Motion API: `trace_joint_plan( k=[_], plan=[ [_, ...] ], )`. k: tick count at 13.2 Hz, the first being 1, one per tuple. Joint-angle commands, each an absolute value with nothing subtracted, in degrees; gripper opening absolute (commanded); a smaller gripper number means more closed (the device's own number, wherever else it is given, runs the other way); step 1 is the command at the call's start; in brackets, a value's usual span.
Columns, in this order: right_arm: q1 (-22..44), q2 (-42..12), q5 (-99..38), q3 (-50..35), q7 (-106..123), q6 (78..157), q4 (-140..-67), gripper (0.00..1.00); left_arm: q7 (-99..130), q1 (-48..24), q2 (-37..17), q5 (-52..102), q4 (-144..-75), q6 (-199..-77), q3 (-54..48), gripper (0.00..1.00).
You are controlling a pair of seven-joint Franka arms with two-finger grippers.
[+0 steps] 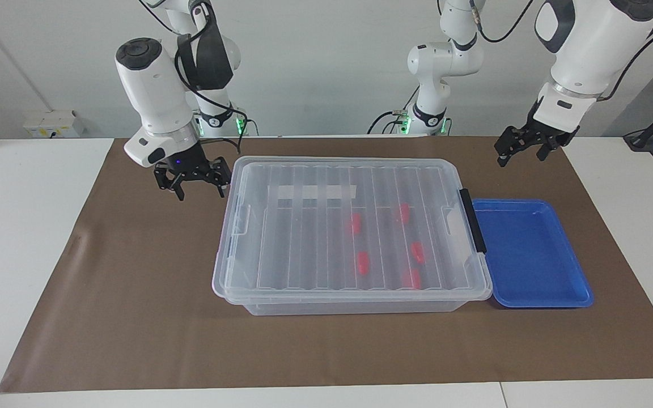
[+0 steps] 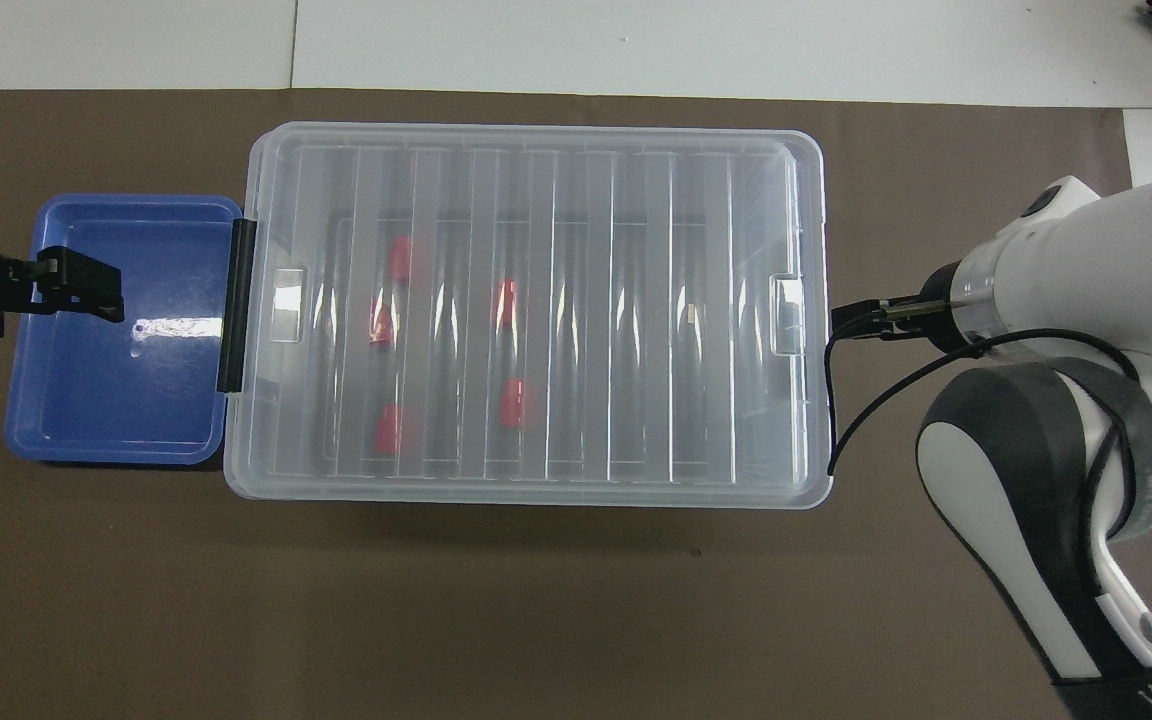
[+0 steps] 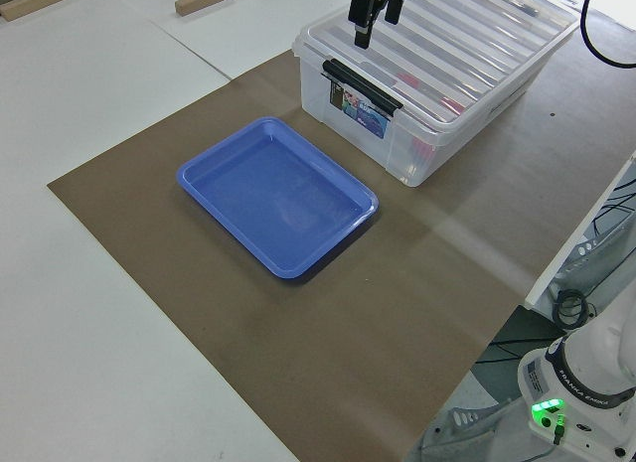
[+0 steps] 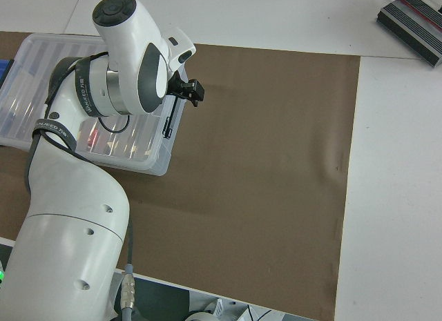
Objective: Place red block in blue tray from box
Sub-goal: 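Grasp the clear lid edge with the right gripper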
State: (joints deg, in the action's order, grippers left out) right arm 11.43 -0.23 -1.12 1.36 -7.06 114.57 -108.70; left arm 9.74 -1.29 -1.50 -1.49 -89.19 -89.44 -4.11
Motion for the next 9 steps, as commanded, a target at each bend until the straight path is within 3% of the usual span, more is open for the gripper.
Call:
trace_joint_plan(
  k=[1, 9],
  plan=[
    [12.30, -2.28, -2.72, 1.23, -6.86, 118.30, -110.13, 1.00, 10.63, -1.85, 0.79, -0.70, -92.20, -91.49, -3.69, 1.00],
    [11.78, -4.57, -4.13, 1.49, -4.92, 121.20, -112.06, 1.00, 10.55, -1.85, 0.88, -0.70, -92.72, -92.20, -3.69, 1.00]
  ],
)
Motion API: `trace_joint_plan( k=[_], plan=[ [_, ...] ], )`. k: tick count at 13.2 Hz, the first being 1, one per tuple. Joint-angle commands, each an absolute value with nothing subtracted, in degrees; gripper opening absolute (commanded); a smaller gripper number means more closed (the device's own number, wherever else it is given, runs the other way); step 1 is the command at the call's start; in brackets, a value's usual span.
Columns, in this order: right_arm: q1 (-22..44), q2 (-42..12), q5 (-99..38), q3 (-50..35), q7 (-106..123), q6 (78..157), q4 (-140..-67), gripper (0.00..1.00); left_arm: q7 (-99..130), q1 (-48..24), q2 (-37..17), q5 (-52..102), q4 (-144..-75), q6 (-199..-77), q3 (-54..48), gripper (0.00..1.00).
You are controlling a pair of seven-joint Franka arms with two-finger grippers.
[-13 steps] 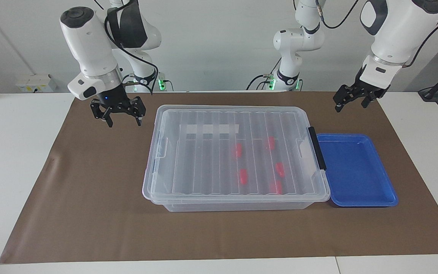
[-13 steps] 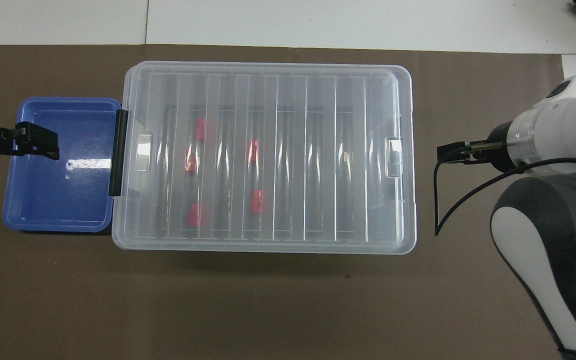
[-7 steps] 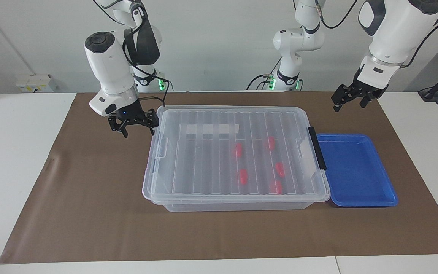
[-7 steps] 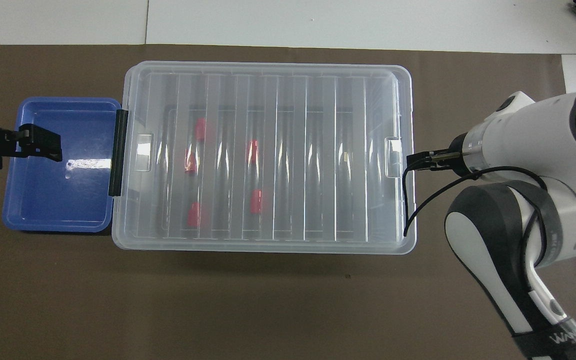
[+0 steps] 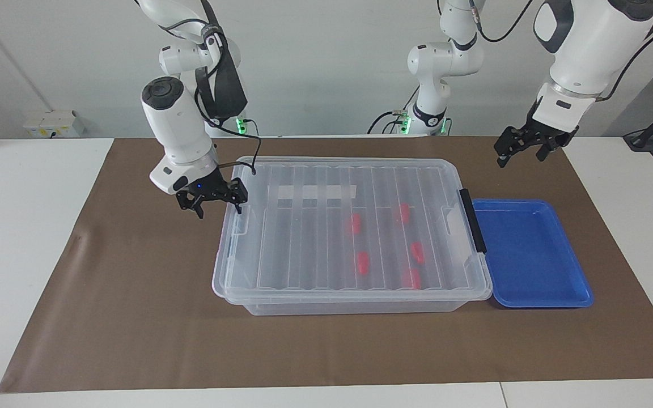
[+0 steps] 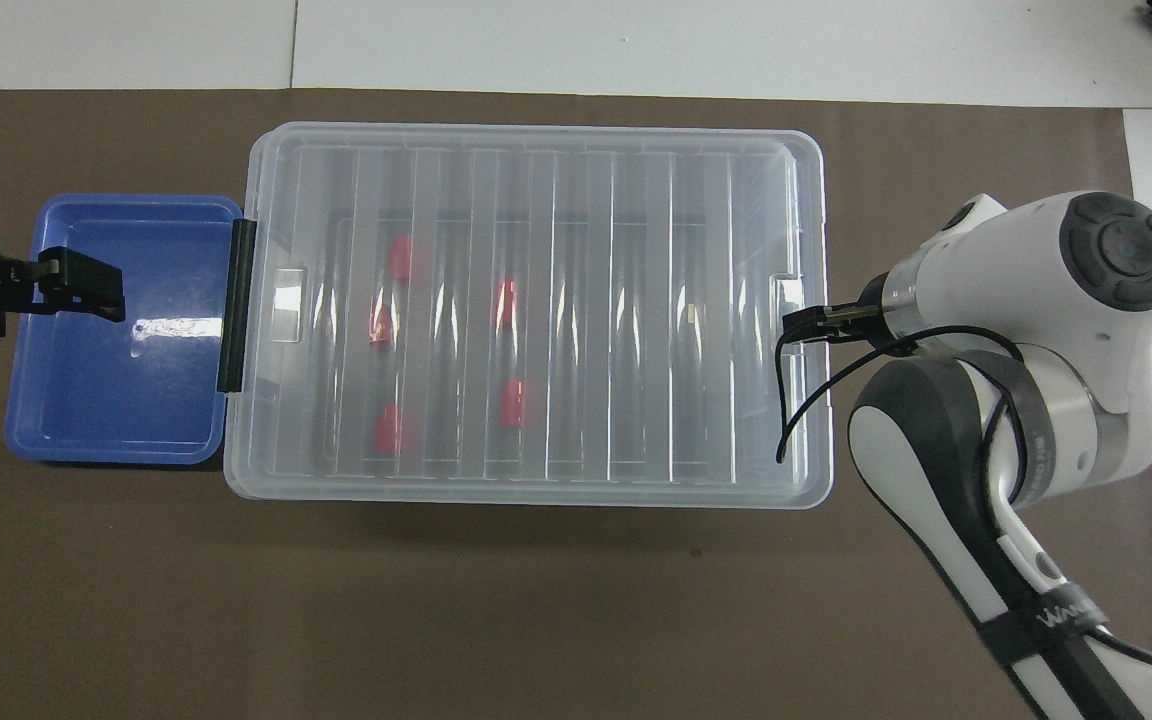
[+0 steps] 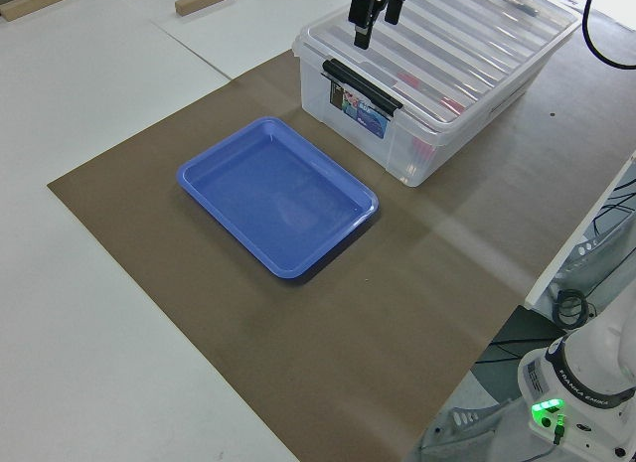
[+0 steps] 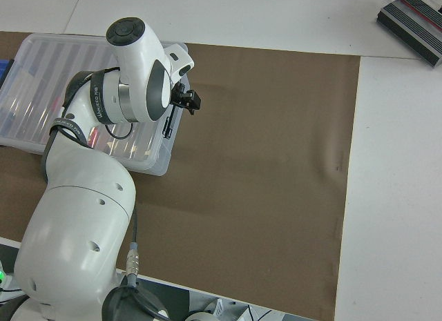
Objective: Place red block in blue tray from box
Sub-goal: 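Grasp the clear lid edge with the right gripper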
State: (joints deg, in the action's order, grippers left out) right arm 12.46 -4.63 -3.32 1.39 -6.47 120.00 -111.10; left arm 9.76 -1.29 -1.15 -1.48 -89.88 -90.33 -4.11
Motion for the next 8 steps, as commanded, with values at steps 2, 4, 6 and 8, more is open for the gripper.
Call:
trace_joint_plan(
  k=[2, 4, 6, 8],
  plan=[
    [11.08, -4.66, -2.03, 1.67, -5.27, 121.29, -111.97, 1.00, 10.63, -1.85, 0.88, -0.70, -92.72, -92.29, -3.69, 1.00],
    [9.59, -4.75, 0.78, 1.67, -5.36, 121.38, -111.80, 1.00, 10.81, -1.93, 0.88, -0.70, -92.72, -92.46, -3.69, 1.00],
    [8.36, -5.01, 1.84, 1.67, -5.36, 121.29, -111.36, 1.00, 13.08, -2.46, 0.97, -0.70, -93.25, -93.60, -3.69, 1.00],
    [6.69, -5.10, 2.98, 1.67, -5.19, 120.59, -110.75, 1.00, 13.97, -2.72, 1.49, -0.70, -94.39, -95.00, -3.69, 1.00]
  ],
)
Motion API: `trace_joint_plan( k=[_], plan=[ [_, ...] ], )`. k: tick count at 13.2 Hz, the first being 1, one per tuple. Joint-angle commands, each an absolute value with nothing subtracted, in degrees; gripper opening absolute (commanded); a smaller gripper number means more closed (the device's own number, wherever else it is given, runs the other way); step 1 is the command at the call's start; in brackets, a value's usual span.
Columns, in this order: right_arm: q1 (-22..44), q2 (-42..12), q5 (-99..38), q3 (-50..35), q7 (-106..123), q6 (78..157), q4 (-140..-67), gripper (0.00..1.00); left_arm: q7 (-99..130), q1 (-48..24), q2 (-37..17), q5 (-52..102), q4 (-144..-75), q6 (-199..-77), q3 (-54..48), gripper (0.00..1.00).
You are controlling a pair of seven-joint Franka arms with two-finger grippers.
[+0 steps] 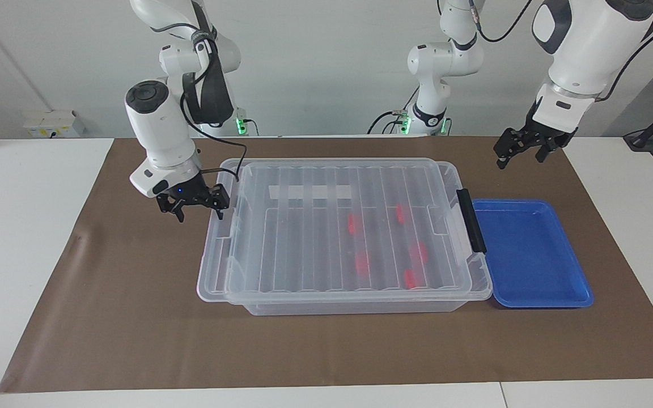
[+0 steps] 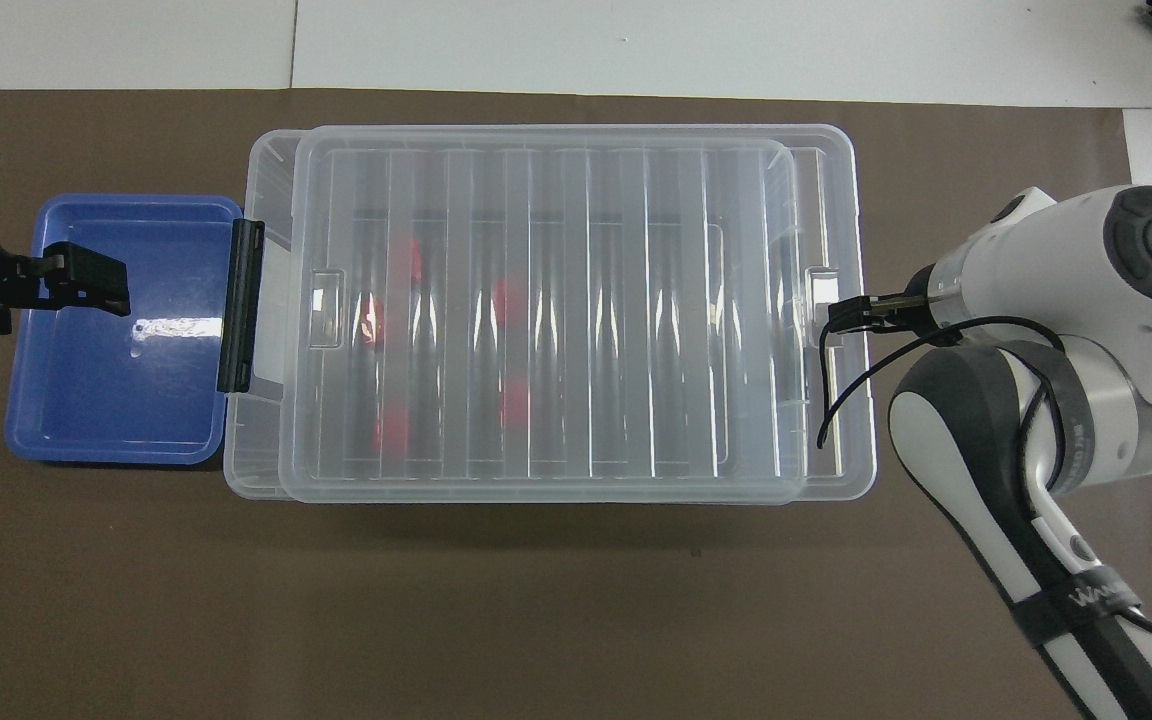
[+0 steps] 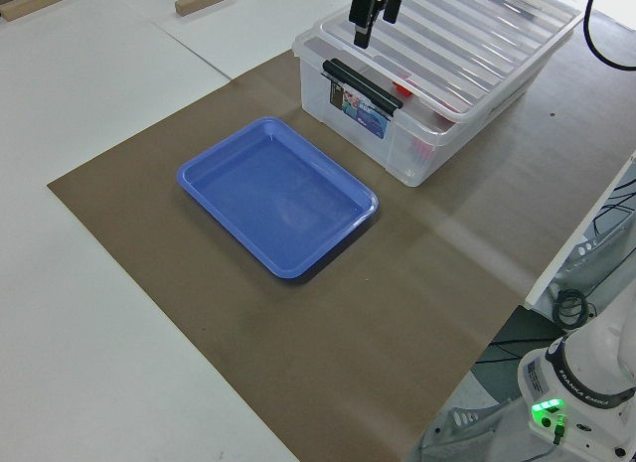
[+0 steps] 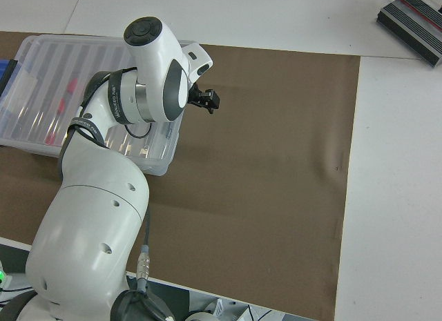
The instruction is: Place red block in blue tray from box
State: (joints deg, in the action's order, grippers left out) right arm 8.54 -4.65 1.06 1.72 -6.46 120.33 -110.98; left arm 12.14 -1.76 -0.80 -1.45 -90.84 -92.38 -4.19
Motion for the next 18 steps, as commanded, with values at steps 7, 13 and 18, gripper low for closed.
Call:
trace_joint_plan(
  k=[7, 13, 18],
  plan=[
    [3.17, -4.92, 3.52, 1.67, -4.92, 118.21, -109.42, 1.00, 33.55, -5.18, 2.20, 1.67, -97.38, -103.88, -3.78, 1.00],
    [0.53, -4.75, 3.52, 1.85, -4.83, 116.63, -109.34, 1.00, 46.72, -6.77, 3.43, 1.58, -101.33, -109.23, -3.69, 1.00],
    [-1.67, -4.40, 3.52, 1.85, -4.92, 115.67, -109.34, 1.00, 47.99, -8.69, 4.49, 1.23, -106.96, -113.73, -3.78, 1.00]
  ],
)
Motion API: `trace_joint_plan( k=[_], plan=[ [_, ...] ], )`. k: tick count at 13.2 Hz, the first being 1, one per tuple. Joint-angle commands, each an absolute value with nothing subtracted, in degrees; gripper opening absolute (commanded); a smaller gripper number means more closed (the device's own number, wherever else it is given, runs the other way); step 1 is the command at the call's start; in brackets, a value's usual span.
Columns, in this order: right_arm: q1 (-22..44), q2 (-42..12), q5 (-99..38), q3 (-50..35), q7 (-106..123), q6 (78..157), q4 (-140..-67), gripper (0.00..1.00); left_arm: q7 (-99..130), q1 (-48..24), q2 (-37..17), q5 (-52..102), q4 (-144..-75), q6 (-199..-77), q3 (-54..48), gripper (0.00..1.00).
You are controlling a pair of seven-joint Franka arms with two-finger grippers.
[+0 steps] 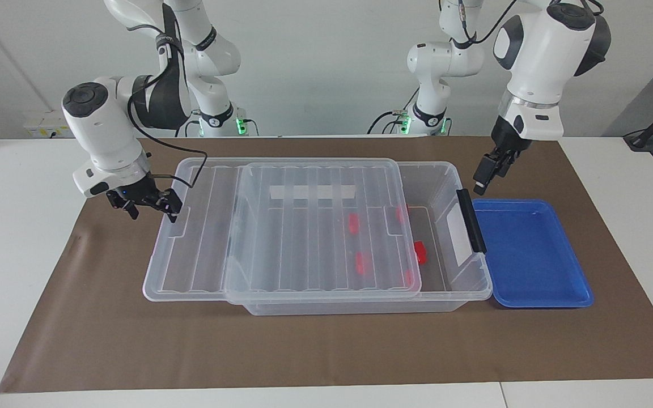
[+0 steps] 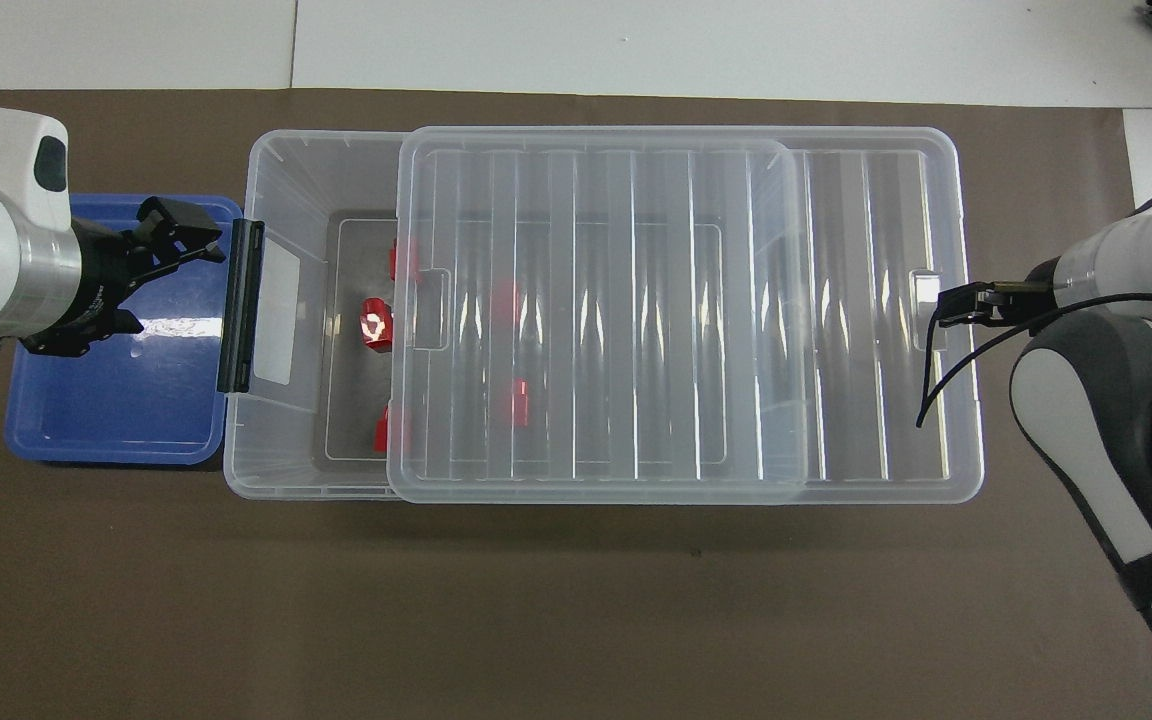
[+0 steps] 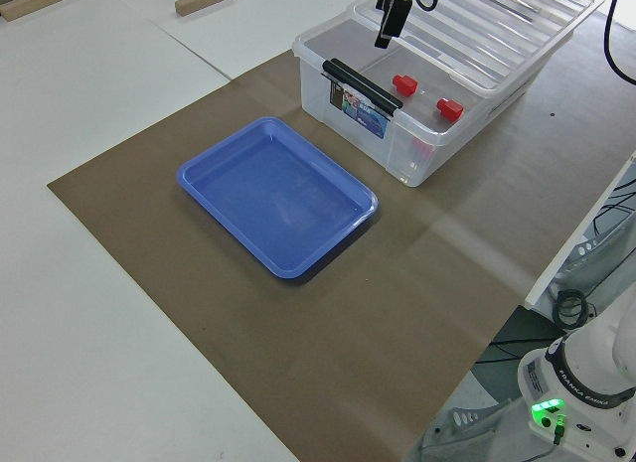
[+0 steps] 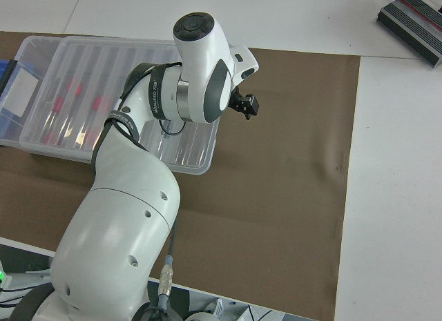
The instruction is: Place red block in blue tray from box
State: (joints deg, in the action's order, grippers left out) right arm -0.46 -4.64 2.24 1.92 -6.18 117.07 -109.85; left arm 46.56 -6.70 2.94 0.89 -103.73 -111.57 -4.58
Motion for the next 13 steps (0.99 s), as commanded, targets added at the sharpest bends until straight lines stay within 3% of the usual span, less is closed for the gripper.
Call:
trace_joint_plan(
  k=[1, 4, 13],
  plan=[
    [-2.10, -4.39, 3.52, 1.85, -4.92, 115.40, -109.34, 1.00, 48.34, -11.14, 3.61, 0.45, -106.96, -113.90, -3.69, 1.00],
    [-2.46, -4.31, 3.43, 1.93, -5.18, 115.23, -109.34, 1.00, 50.79, -15.63, -1.04, -4.04, -106.96, -117.40, -3.69, 1.00],
    [-4.39, -3.43, 3.52, 2.11, -5.01, 113.38, -109.25, 1.00, 51.42, -16.79, -6.15, -8.00, -107.14, -124.10, -3.69, 1.00]
  ],
)
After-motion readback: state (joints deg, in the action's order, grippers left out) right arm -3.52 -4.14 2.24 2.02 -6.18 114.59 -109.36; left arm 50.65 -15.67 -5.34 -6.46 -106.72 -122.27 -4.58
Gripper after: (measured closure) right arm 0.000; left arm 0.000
